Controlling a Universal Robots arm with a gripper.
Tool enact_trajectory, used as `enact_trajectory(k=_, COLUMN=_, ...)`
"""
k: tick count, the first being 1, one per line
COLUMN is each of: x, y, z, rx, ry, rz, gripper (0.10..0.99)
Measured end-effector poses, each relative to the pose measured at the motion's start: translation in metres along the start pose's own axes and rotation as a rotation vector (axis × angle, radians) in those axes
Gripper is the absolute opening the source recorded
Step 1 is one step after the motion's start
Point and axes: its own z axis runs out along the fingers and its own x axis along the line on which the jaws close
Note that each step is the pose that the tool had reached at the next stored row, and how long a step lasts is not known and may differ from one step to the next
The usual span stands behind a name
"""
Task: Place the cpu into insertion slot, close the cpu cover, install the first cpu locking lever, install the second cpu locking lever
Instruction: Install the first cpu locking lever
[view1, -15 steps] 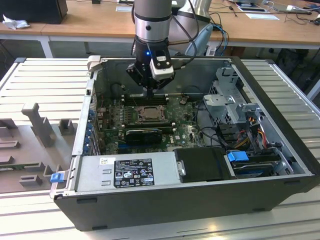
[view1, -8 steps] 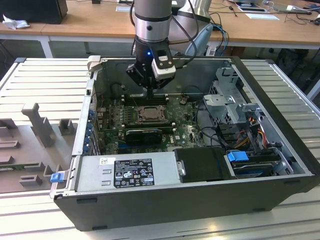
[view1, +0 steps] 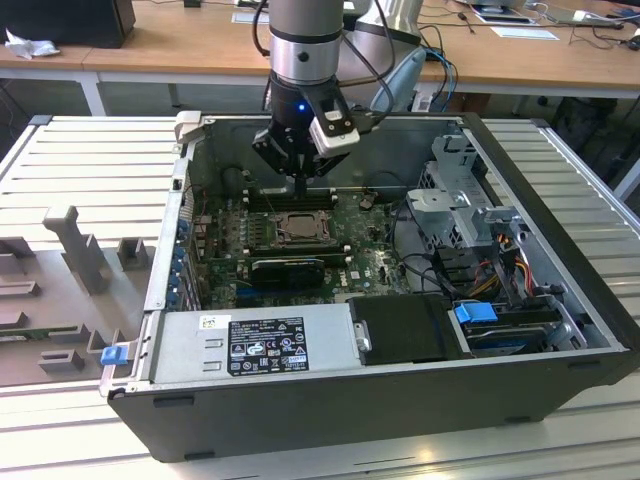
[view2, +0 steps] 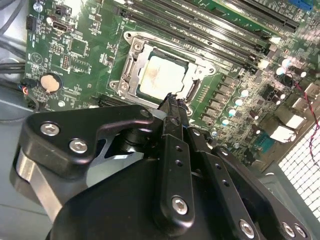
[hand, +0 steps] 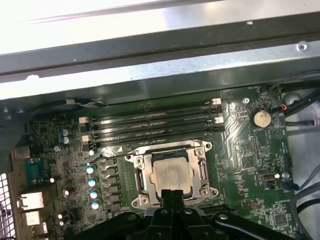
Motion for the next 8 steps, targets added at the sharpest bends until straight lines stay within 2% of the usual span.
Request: enact_trajectory(k=8, x=0.0, y=0.0, z=0.0, rx=-0.001, ry=0.0003, rz=-0.055, gripper=0.106)
